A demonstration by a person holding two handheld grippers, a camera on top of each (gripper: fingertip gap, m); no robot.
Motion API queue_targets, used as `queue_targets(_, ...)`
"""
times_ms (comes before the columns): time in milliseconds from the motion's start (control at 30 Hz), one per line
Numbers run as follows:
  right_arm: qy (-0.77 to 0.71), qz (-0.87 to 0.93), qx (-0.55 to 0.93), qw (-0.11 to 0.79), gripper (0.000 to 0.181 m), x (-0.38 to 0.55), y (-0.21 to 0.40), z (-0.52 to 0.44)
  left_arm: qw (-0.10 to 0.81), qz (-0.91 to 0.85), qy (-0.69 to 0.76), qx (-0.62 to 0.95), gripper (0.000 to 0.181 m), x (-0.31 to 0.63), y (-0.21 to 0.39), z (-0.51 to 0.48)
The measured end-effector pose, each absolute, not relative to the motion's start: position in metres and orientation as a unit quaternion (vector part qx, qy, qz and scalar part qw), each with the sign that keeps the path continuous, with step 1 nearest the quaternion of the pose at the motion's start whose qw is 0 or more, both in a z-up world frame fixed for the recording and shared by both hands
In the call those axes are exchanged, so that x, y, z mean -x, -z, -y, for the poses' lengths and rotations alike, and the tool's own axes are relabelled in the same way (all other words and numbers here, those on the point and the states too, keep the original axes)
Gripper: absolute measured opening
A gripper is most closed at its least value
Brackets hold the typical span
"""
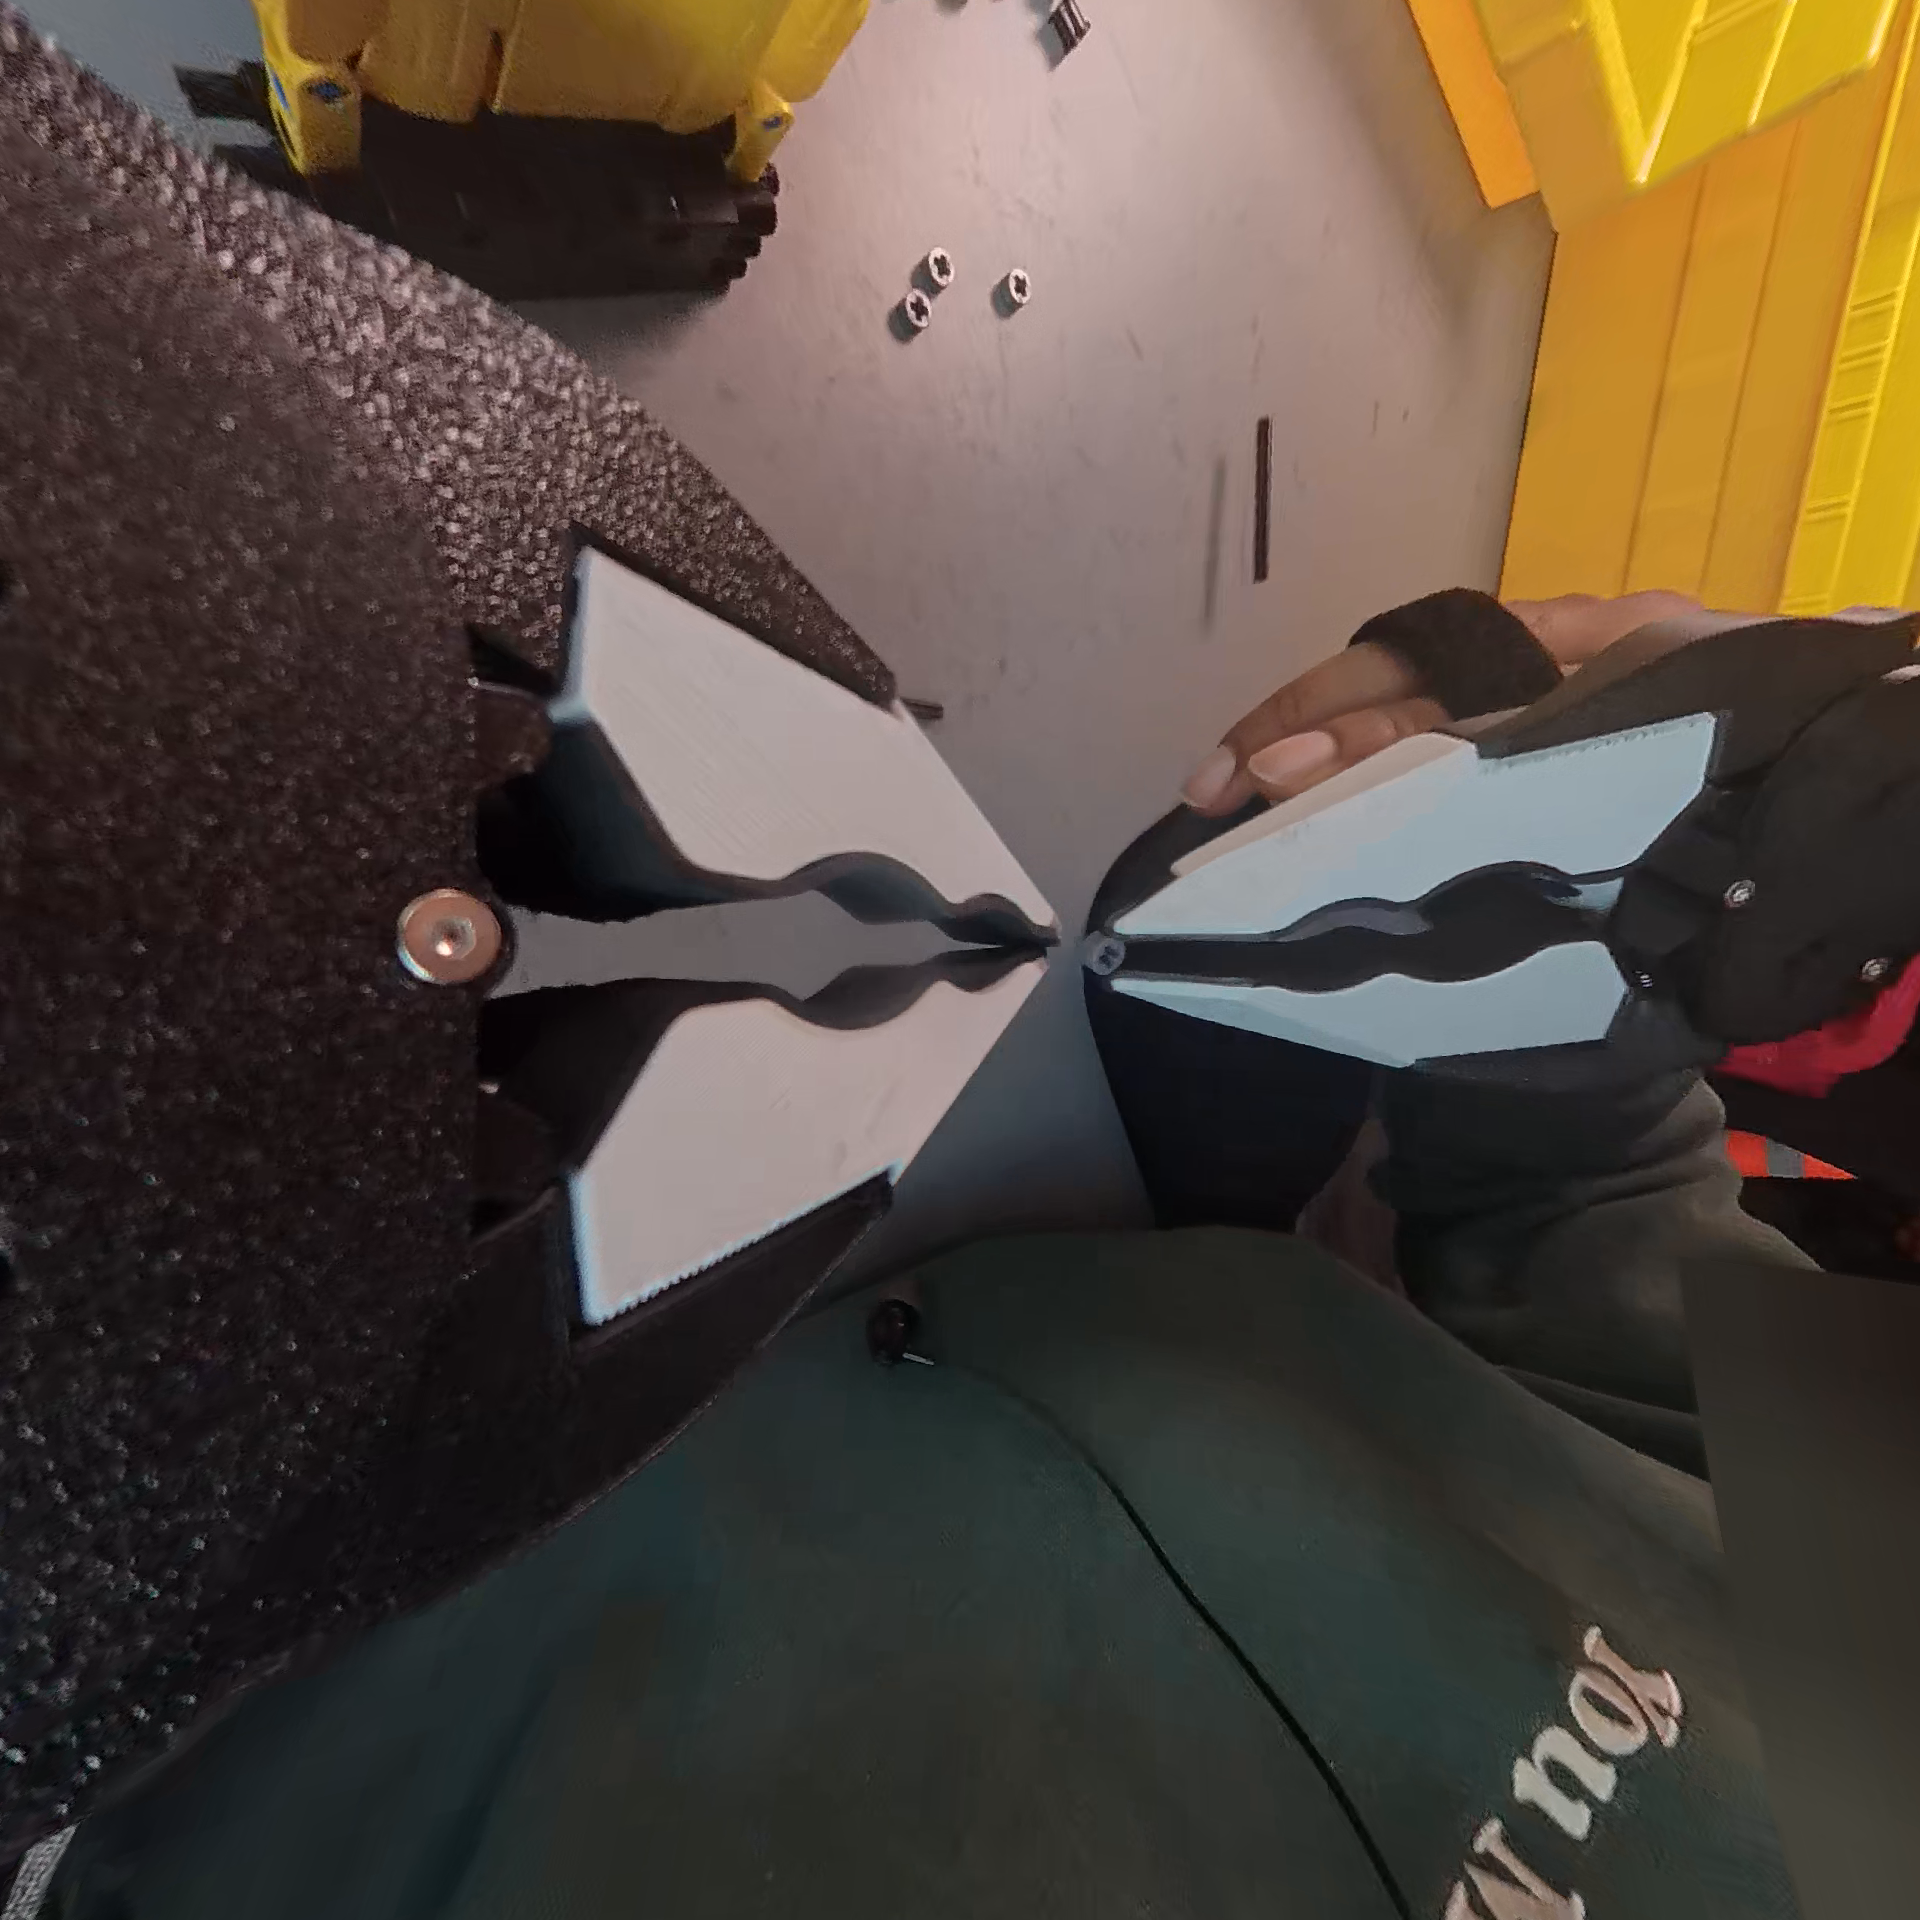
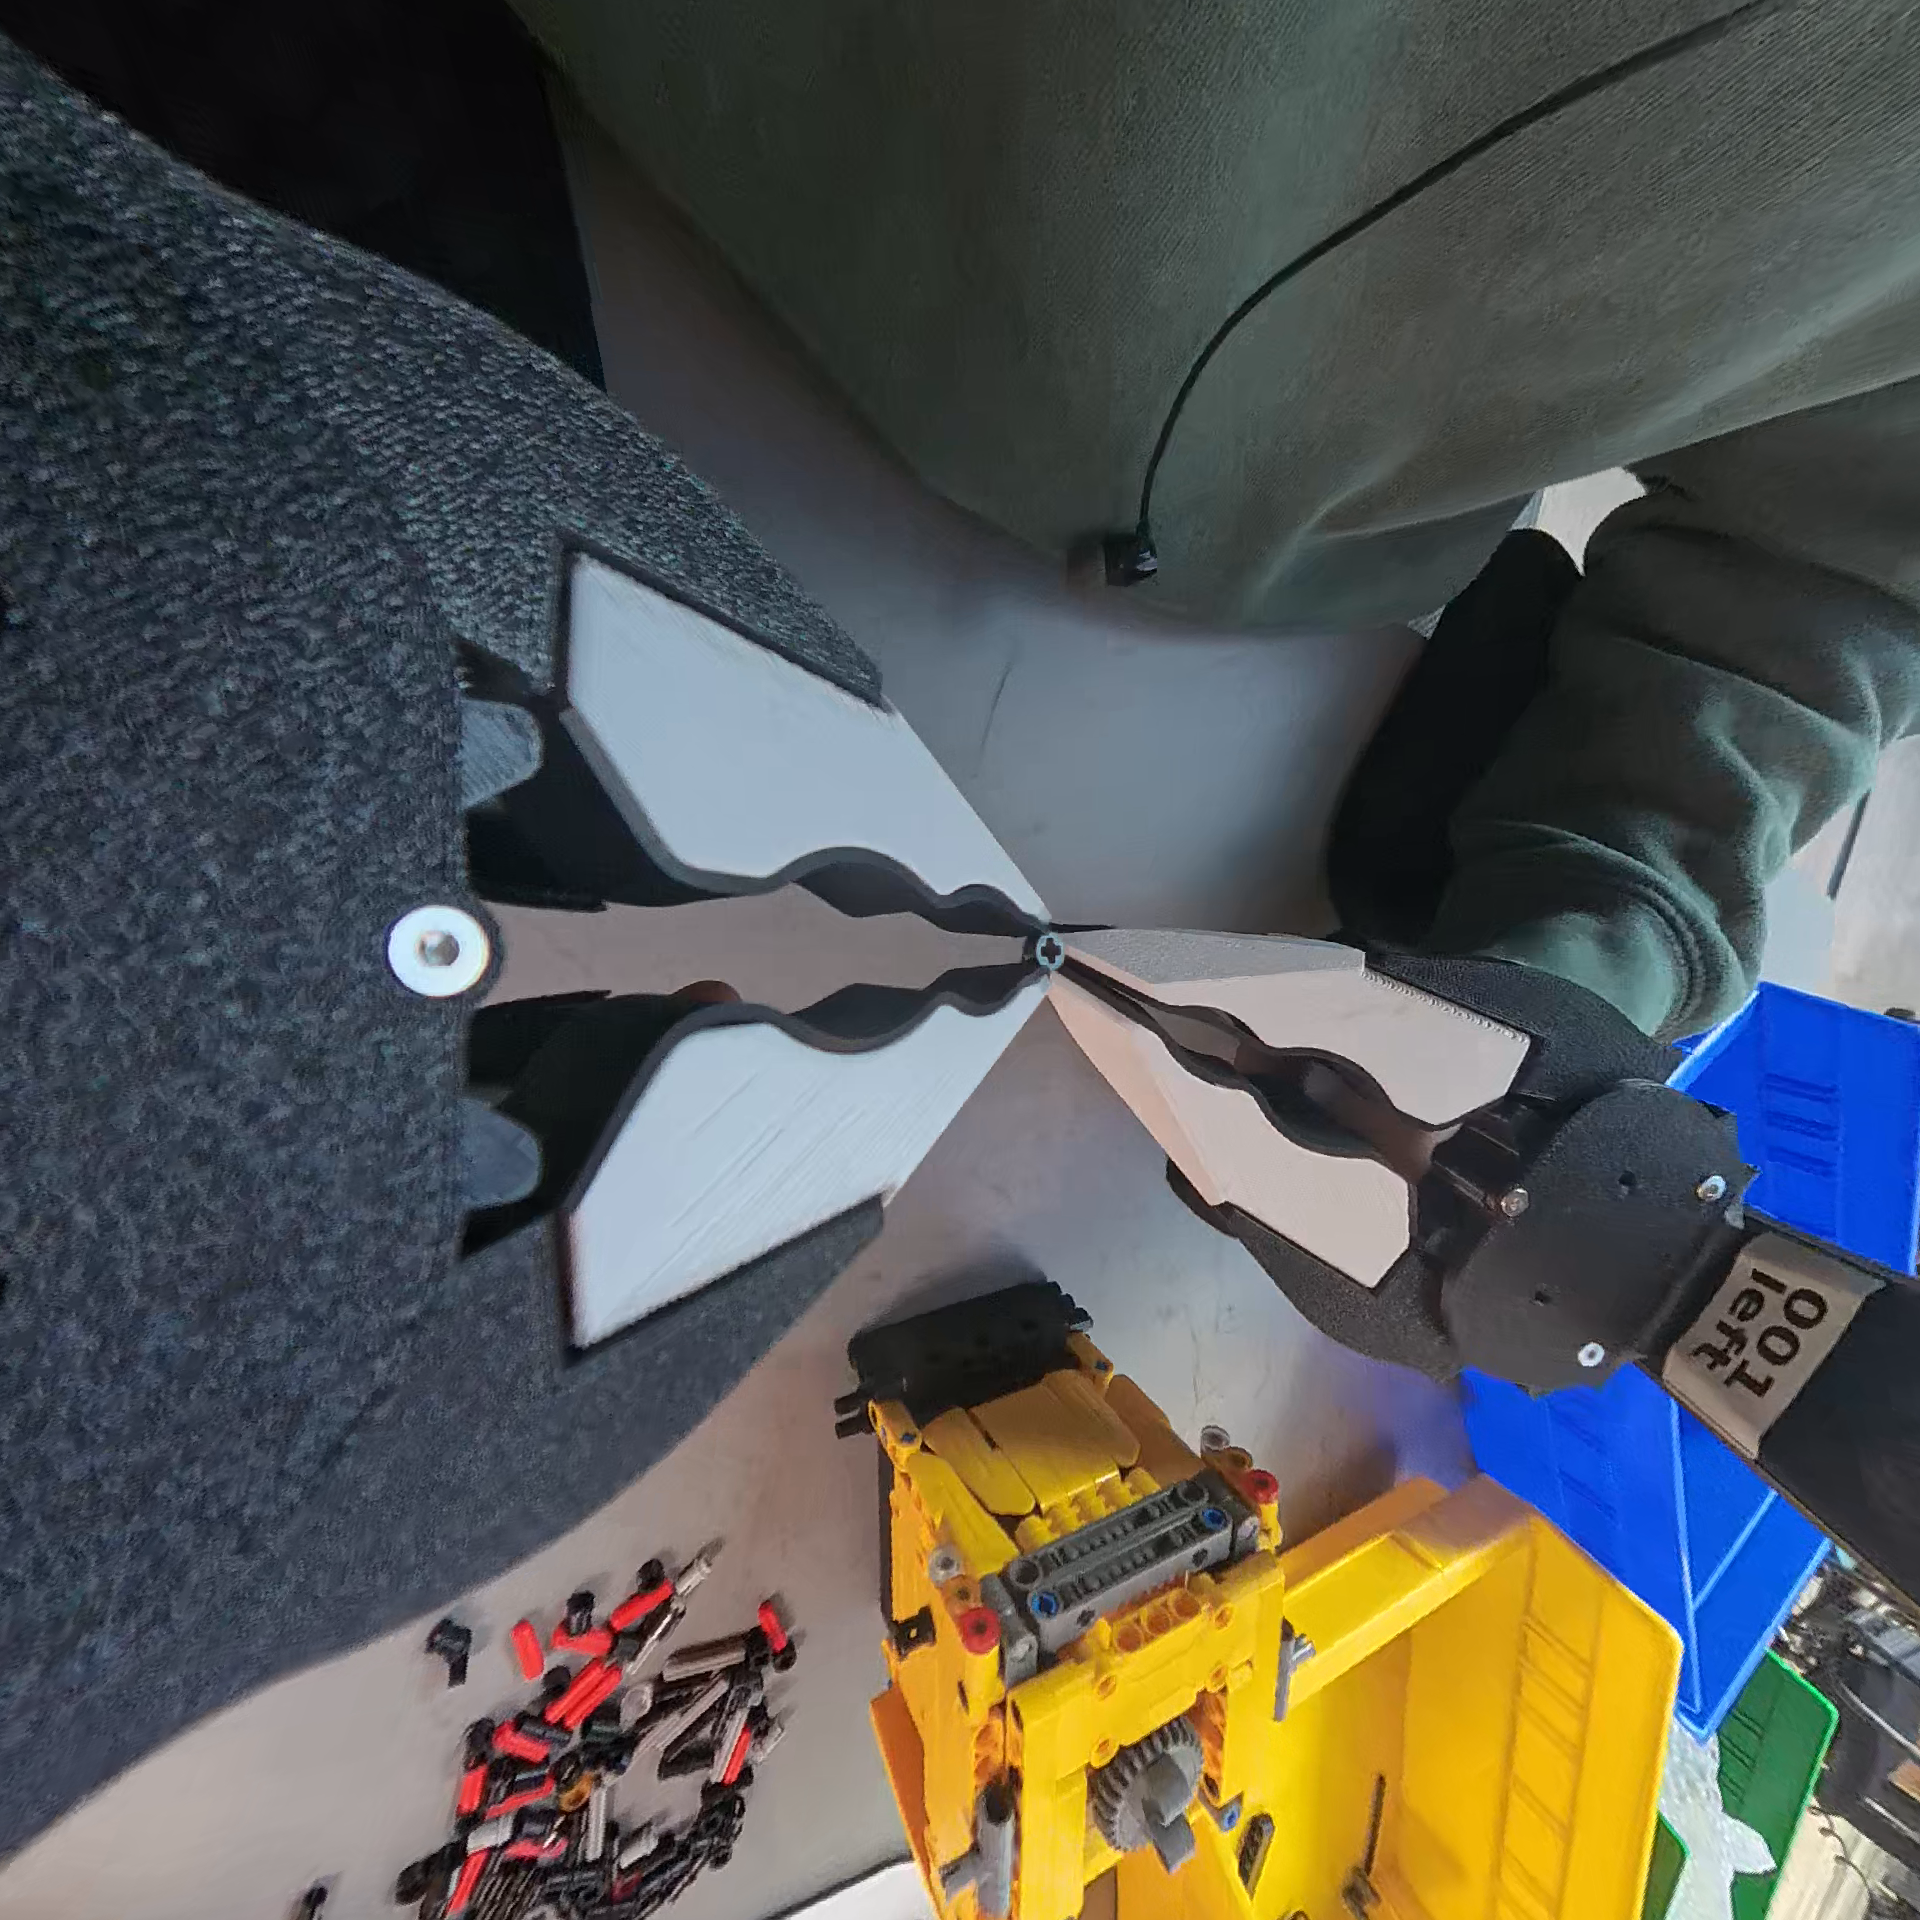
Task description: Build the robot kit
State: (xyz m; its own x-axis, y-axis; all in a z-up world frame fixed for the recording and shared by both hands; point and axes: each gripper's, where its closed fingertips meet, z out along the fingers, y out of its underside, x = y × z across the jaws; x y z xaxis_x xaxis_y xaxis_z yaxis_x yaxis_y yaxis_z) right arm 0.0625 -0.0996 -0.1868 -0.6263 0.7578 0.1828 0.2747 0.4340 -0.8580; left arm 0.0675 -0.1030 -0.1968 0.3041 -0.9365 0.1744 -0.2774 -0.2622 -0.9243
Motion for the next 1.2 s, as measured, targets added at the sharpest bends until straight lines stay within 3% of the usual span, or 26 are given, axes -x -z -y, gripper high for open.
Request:
queue_targets(267,-0.381,0.796,0.39,0.263,0.005,-0.076,0.203,0.049,0.412,-0.422,0.29,0.754,0.002,-0.053,0.227,0.079)
queue_targets(500,-0.342,0.83,0.401,0.182,0.006,-0.088,0.247,0.054,0.396,-0.42,0.21,0.789,0.017,-0.045,0.248,0.066)
queue_targets(733,-0.31,0.84,0.417,0.158,0.006,-0.083,0.263,0.053,0.37,-0.426,0.171,0.807,0.016,-0.04,0.261,0.056)
queue_targets(1067,-0.296,0.832,0.437,0.172,0.015,-0.078,0.261,0.044,0.357,-0.443,0.157,0.808,0.002,-0.039,0.268,0.058)
queue_targets(1200,-0.374,0.787,0.432,0.233,0.016,-0.061,0.227,0.047,0.426,-0.418,0.218,0.772,0.003,-0.045,0.237,0.059)
